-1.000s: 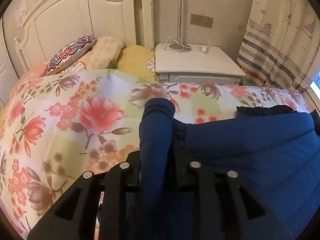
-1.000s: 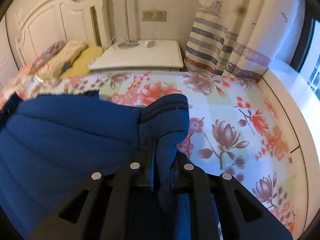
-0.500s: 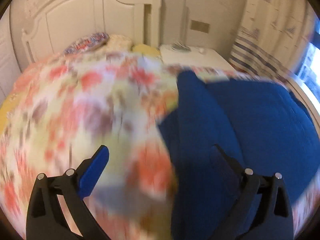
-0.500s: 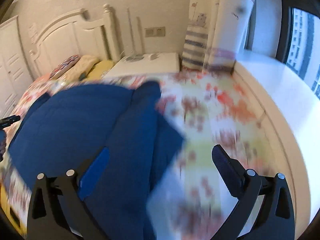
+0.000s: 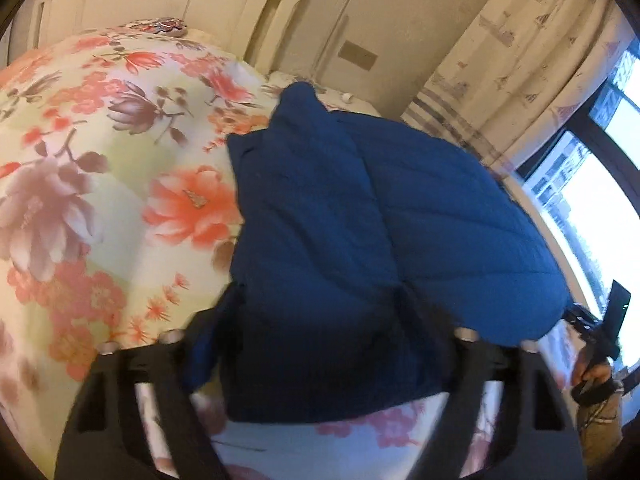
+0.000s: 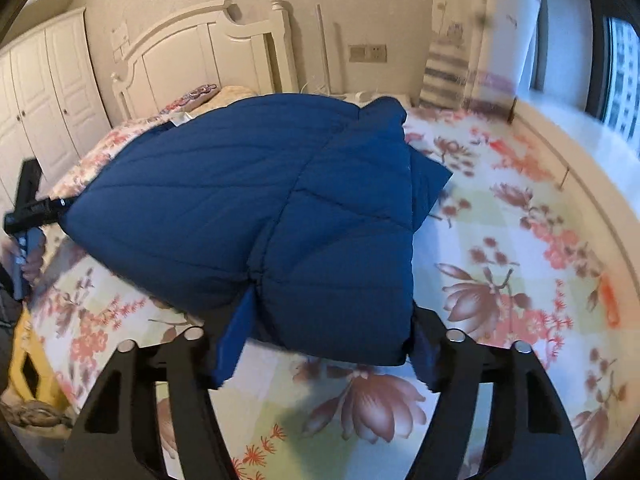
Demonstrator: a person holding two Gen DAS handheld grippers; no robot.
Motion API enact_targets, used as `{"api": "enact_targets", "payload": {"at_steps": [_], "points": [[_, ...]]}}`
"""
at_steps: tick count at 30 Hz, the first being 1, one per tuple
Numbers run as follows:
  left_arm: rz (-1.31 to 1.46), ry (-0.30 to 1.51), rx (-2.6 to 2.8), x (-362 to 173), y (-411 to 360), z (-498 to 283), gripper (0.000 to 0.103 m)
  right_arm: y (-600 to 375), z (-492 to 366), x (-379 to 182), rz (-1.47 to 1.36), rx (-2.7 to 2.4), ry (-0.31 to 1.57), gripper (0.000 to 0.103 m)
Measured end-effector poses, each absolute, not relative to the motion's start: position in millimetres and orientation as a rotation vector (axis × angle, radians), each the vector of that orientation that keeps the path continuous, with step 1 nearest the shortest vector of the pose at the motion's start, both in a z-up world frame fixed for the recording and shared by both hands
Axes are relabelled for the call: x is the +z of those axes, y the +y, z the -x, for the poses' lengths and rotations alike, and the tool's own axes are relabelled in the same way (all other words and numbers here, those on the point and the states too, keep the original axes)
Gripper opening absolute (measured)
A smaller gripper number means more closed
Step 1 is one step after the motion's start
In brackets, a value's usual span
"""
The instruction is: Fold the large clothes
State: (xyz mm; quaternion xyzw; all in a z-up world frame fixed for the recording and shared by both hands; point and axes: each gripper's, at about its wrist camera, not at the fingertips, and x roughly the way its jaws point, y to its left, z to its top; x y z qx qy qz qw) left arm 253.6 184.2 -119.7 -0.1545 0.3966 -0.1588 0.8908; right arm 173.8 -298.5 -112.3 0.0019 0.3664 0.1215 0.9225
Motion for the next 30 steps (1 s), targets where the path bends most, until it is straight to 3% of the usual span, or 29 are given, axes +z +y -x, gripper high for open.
{"api": "enact_targets", "payload": {"at_steps": [1,2,4,6,9,16,22,25,26,27,29,30], "points": [[0.309,0.810,-0.329,-117.7,182.9,-249.6,0.052,-300.5,-171.7,-114.6,-0.017,0.249,0.752,0.063],[0.283,0.796,-0.308,-114.5,181.9,-245.2,0.032,-301.0,-170.9,-115.9,-0.025,0.249,0.750,0.062],[0.284,0.787,-0.317,-109.2,183.0,-236.4,0.021,-301.7,-169.3,-116.0,-0.032,0.251,0.744,0.057],[0.265,0.782,-0.313,-105.5,183.0,-222.9,0.019,-297.7,-160.2,-111.9,-0.024,0.245,0.728,0.048],[0.245,0.773,-0.298,-103.9,184.7,-186.5,0.019,-295.7,-140.2,-109.3,-0.030,0.268,0.718,0.044],[0.282,0.771,-0.282,-109.4,204.0,-93.2,0.022,-287.1,-52.8,-113.6,-0.071,0.339,0.721,0.044],[0.244,0.771,-0.256,-110.1,201.4,-63.8,0.026,-288.4,-8.6,-117.4,-0.095,0.337,0.747,0.044],[0.215,0.769,-0.232,-107.0,202.2,-55.1,0.037,-295.9,3.0,-114.5,-0.087,0.302,0.758,0.045],[0.194,0.760,-0.202,-103.8,202.9,-53.5,0.053,-299.7,5.1,-112.0,-0.083,0.276,0.762,0.049],[0.159,0.740,-0.130,-98.0,204.7,-49.9,0.074,-305.6,6.8,-105.1,-0.067,0.212,0.745,0.068],[0.102,0.658,0.016,-78.3,206.8,-38.7,0.084,-314.4,12.2,-84.1,-0.058,0.093,0.647,0.095],[0.075,0.604,0.054,-62.8,203.6,-33.9,0.090,-316.4,14.2,-70.6,-0.075,0.085,0.594,0.095]]}}
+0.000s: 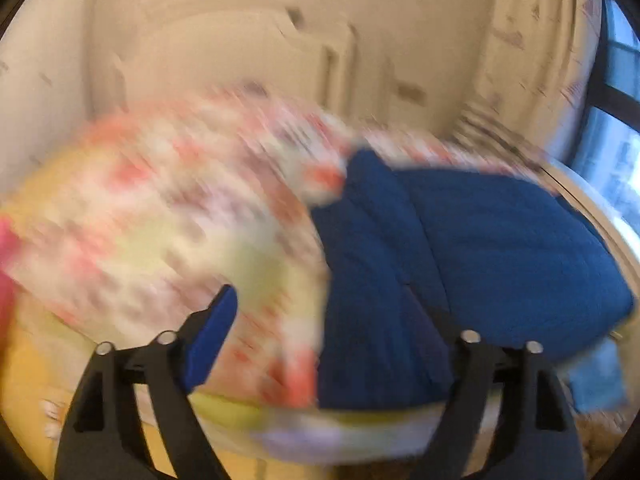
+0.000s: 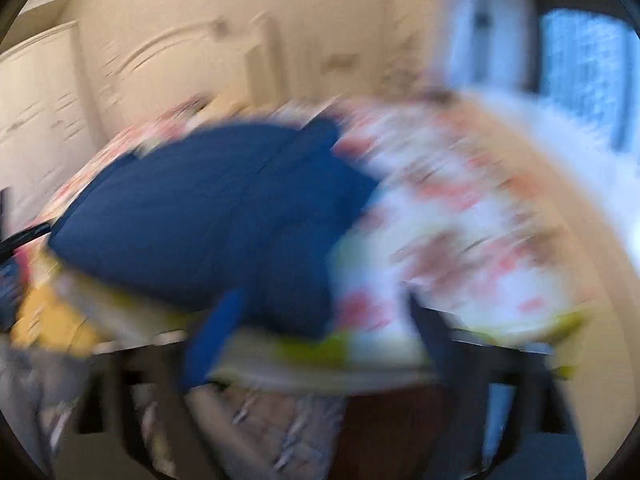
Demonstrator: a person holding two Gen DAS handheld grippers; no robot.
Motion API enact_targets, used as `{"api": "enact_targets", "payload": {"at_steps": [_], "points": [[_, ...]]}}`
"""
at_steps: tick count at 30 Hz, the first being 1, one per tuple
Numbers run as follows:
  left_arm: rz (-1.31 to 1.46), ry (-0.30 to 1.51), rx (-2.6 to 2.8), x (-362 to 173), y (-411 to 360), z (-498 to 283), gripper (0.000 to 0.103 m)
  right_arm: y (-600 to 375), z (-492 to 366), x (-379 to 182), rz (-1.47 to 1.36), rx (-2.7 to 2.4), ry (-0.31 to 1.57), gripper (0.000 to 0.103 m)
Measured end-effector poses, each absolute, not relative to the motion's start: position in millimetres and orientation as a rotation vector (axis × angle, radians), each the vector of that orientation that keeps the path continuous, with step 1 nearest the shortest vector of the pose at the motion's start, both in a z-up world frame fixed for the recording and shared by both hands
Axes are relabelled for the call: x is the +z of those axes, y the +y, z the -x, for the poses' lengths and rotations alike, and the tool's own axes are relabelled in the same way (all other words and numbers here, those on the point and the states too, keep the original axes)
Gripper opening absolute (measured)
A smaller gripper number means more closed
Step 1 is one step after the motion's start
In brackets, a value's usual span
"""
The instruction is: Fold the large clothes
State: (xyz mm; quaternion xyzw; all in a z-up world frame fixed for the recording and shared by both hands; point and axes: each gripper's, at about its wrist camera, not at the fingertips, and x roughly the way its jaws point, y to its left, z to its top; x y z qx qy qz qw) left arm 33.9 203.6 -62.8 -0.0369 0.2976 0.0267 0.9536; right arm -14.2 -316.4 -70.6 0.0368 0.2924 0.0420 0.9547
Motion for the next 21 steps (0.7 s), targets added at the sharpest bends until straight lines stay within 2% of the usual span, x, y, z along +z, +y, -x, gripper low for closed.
{"api": "enact_targets", "payload": {"at_steps": [2,7,12,15,18,21], "points": [[0.026,0.550,0.033,-34.8,186.2,-35.8,0.099,-304.3,6.2,-43.8,-0.082,0.129,0.533,0.095],[-0.053,0.554,-0.031,-4.4,116.9,-73.5,0.100,-202.5,-42.3,-12.3,0.168,0.214,0.491,0.095],[-0.168,0.738,-0.021,-33.0,50.6,-128.3,0.100,-117.7,-83.9,-29.0,0.371,0.274,0.546,0.095],[-0.244,0.815,-0.008,-71.7,37.8,-143.7,0.101,-102.3,-114.1,-82.5,0.510,0.237,0.732,0.096],[-0.189,0.848,-0.059,-99.9,42.8,-153.6,0.101,-136.5,-129.8,-104.6,0.267,0.338,0.801,0.097],[-0.203,0.869,-0.064,-103.3,42.0,-155.7,0.101,-130.4,-128.7,-98.5,0.326,0.311,0.844,0.098]]}}
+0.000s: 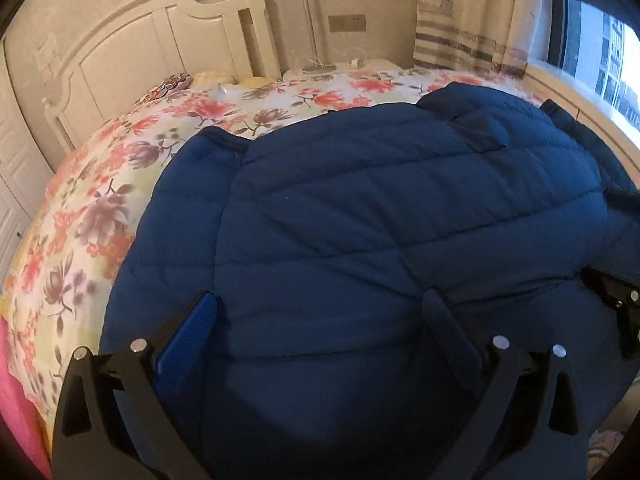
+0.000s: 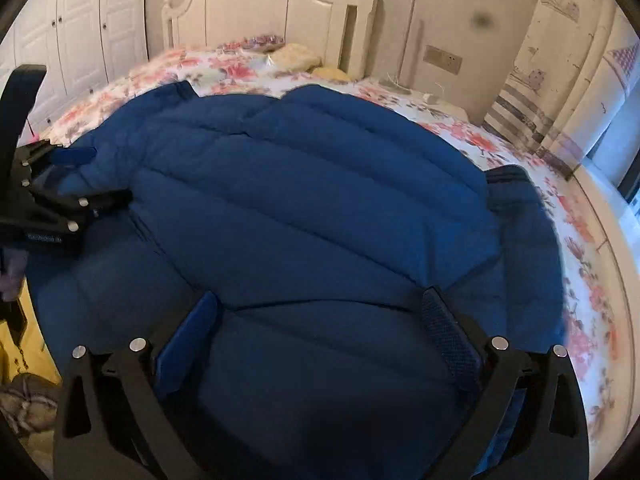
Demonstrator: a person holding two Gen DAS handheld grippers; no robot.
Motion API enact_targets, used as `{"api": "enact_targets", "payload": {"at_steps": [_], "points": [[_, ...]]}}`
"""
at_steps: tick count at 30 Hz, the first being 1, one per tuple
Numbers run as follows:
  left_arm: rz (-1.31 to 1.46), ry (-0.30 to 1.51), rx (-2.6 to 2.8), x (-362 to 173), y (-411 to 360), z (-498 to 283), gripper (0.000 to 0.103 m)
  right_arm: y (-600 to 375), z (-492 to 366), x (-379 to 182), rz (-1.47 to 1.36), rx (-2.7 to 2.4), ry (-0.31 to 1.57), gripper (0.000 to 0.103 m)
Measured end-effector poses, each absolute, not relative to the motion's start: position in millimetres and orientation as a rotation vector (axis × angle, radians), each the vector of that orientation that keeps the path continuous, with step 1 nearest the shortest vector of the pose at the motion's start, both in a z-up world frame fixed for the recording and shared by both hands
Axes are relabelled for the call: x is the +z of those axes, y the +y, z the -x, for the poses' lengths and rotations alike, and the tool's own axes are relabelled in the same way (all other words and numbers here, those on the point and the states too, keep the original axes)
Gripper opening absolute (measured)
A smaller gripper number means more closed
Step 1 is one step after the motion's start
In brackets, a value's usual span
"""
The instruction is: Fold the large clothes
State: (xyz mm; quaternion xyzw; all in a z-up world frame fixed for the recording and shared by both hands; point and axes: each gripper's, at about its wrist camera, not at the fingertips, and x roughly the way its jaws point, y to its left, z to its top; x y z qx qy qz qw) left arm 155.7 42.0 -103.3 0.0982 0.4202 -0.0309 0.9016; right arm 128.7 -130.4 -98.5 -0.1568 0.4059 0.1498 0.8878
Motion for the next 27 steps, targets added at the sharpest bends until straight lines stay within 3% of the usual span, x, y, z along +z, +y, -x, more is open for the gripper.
{"api": "enact_targets", "payload": {"at_steps": [8,13,15,21,27], "points": [[-0.193,0.854,-0.064,-107.3,39.7,-154.7,0.101,-109.4,-168.6,-34.0,0.406,0.289,0.706,0.098],[-0.170,0.844,-0.073,-107.0,41.8,-152.0,0.101,-97.1,-248.5,-91.6,0.486,0.239,0.908,0.098],[-0.157,0.843,-0.079,-107.1,43.7,-151.6,0.101,-115.4,-265.8,-105.5,0.315,0.299,1.006,0.098],[-0.166,0.833,-0.072,-108.3,41.3,-150.0,0.101,-165.5,-271.5,-77.0,0.245,0.078,0.885,0.098],[-0.142,0.842,-0.092,-106.0,43.8,-150.9,0.101,-230.9,-286.5,-110.6,0.049,0.044,0.963,0.098]]}}
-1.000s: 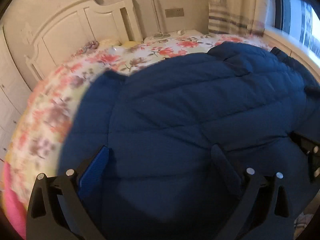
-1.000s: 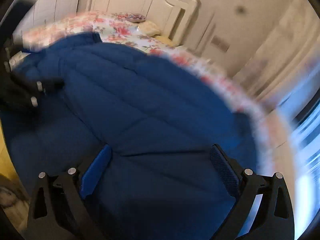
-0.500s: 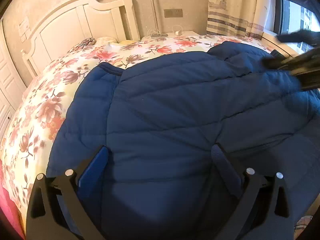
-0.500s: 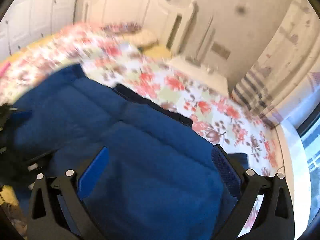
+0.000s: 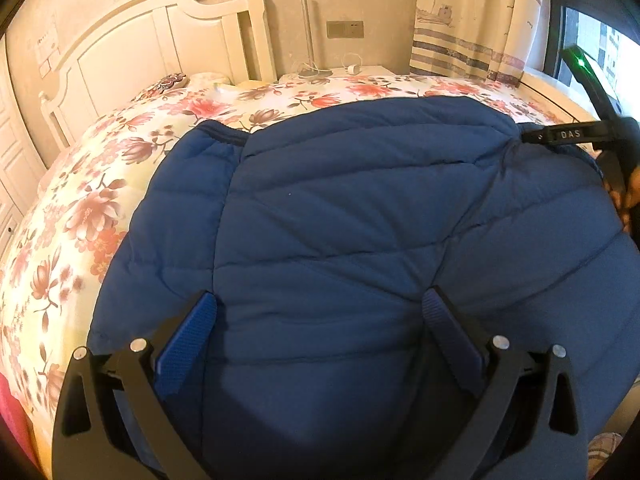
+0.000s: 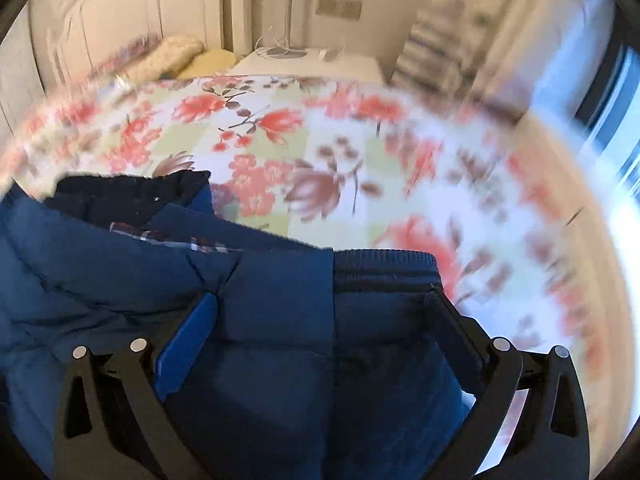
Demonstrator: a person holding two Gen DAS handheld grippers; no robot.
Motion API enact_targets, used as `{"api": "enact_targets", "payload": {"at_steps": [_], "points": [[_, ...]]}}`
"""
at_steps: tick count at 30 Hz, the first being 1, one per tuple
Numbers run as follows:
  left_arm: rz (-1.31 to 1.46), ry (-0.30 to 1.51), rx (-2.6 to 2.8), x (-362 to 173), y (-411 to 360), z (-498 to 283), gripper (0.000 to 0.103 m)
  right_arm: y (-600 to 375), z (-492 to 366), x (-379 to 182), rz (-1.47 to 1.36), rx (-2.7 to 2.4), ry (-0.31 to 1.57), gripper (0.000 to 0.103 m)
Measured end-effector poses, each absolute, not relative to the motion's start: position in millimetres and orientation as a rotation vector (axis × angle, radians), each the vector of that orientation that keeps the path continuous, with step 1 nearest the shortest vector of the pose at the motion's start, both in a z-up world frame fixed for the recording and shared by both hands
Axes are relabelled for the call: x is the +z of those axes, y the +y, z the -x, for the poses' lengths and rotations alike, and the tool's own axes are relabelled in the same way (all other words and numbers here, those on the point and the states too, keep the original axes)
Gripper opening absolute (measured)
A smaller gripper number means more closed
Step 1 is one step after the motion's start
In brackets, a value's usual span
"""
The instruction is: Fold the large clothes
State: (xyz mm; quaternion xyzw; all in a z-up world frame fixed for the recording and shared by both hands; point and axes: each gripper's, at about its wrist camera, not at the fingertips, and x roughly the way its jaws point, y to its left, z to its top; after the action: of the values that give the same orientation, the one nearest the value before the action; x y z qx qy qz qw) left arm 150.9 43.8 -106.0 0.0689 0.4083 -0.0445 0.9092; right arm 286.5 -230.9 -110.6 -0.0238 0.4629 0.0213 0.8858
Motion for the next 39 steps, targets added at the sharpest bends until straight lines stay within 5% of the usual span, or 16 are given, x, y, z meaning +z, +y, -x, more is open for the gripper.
{"api": "enact_targets", "payload": {"at_steps": [6,12,18,24,32,39], "points": [[-0.123,0.900,-0.105,-94.2,48.2,-155.4,0.100,-230.8,-283.4,-115.4,0.044,0.044,0.945,0.098],[-0.084,0.758,-0.129,-41.2,48.4,-193.4,0.101,-231.8,-282.0,-116.5,0.036,0.046,0.936,0.099],[-0.056,1.037,-0.088,-108.9,65.6,-296.2,0.101,-233.6,-281.0,-115.9,0.016,0.047,0.927,0.099],[-0.066,0.932,0.009,-83.4,90.7,-289.2,0.101,-235.0,-281.7,-115.4,0.002,0.050,0.922,0.099],[0.097,1.038,0.020,-112.5,127.0,-306.2,0.101,-233.9,-281.0,-112.9,0.011,0.037,0.925,0.098],[0.043,1.018,0.053,-113.8,117.8,-303.6,0.101,-168.9,-248.0,-47.6,0.148,0.043,0.754,0.098]]}}
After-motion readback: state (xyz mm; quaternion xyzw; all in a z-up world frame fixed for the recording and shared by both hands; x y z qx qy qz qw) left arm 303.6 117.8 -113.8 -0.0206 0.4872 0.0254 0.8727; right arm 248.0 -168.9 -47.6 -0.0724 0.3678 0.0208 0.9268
